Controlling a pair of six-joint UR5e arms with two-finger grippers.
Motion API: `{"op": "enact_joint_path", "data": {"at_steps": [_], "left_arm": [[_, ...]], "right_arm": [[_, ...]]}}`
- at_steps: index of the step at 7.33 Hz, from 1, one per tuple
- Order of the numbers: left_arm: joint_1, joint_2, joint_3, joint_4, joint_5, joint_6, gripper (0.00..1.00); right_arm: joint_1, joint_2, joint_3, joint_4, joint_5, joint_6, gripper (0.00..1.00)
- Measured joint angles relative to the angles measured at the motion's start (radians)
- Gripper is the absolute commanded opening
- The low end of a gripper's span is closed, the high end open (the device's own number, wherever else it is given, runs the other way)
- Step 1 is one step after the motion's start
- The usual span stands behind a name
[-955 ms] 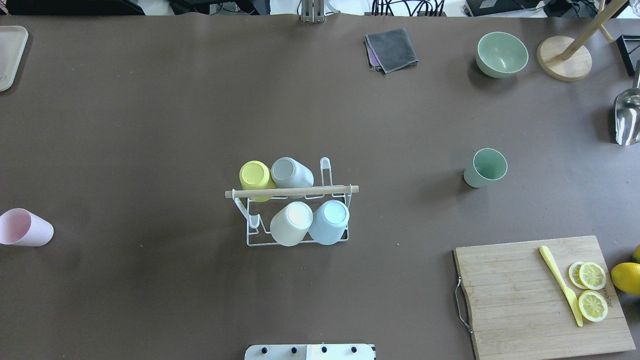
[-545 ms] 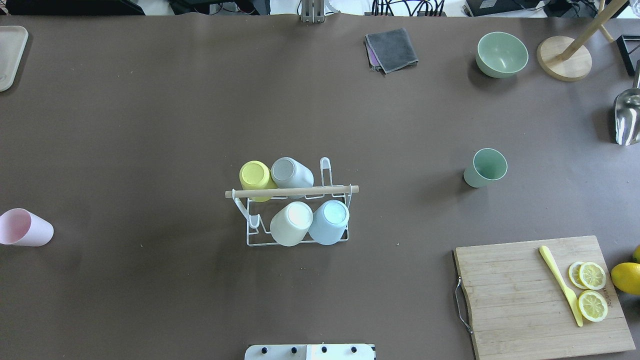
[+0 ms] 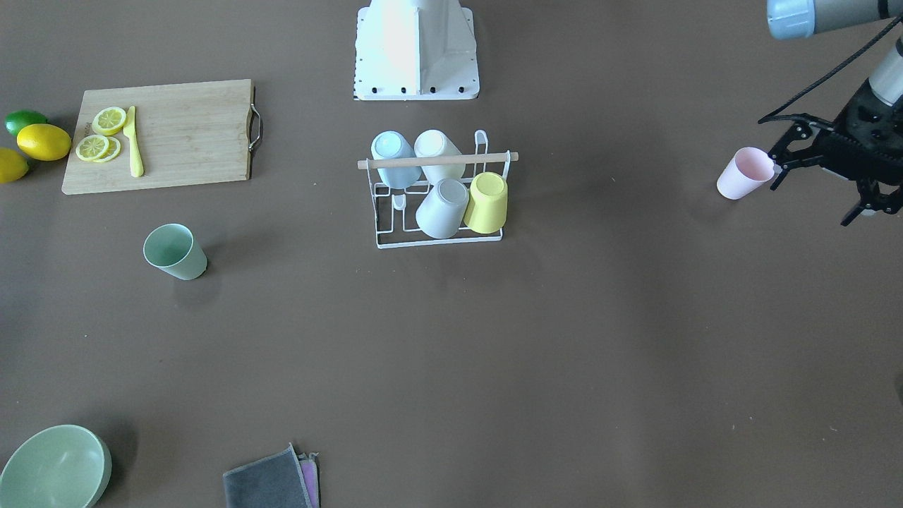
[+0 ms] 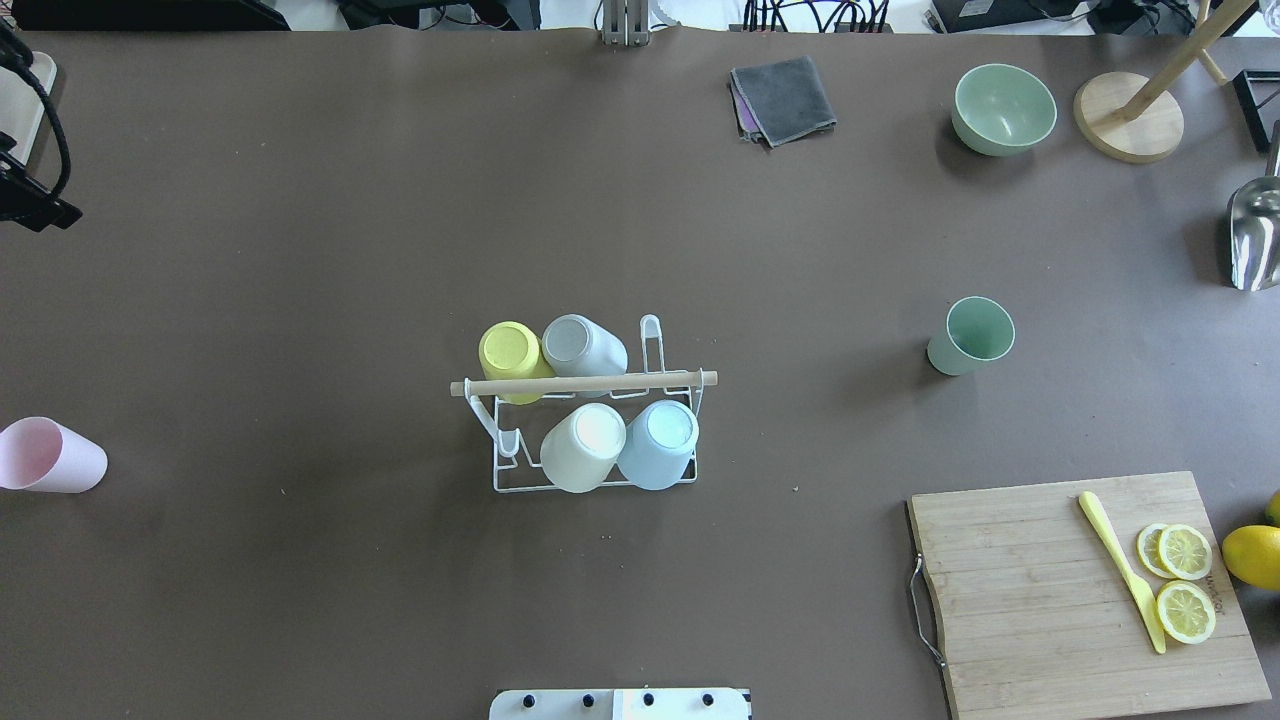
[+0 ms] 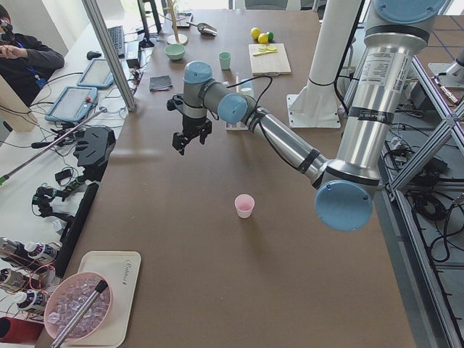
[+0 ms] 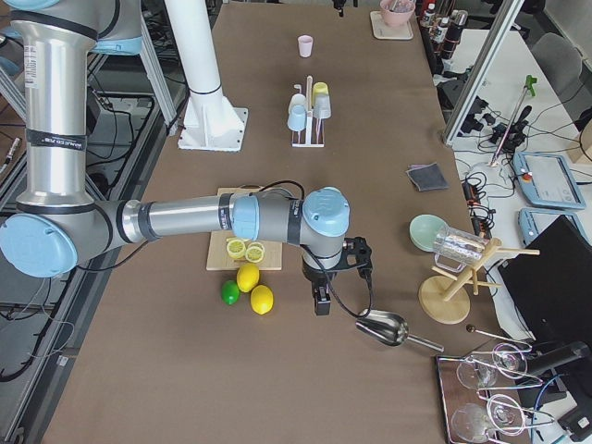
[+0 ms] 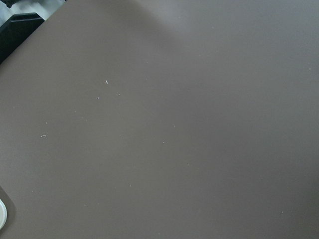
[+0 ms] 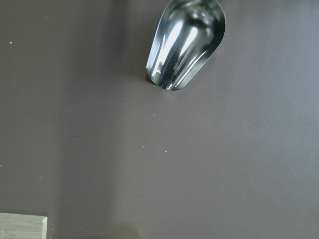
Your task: Place cup on cup holder
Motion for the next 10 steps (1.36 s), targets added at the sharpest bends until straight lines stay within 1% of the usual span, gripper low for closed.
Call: {"op": "enact_joint_path", "data": {"at_steps": [2, 4, 7, 10], "left_arm": [[0.094, -0.042, -0.004, 0.174, 0.13, 0.069, 0.99], [0.169, -0.054, 0.018, 0.31, 0.23, 0.141, 0.99], [0.253, -0.069, 0.057, 0.465, 0.342, 0.253, 0.99], [0.323, -0.134, 0.068, 0.625, 0.432, 0.353, 0.99]], "right_arm": [[-0.003, 0.009, -0.004, -0.001, -0.002, -0.001, 1.0], [-0.009, 0.018, -0.008, -0.001, 0.001, -0.002, 1.0], [-0.027, 0.035, -0.001, -0.003, 0.018, 0.005, 1.0], [-0.091, 0.074, -0.006, -0.013, 0.053, 0.057, 1.0]]}}
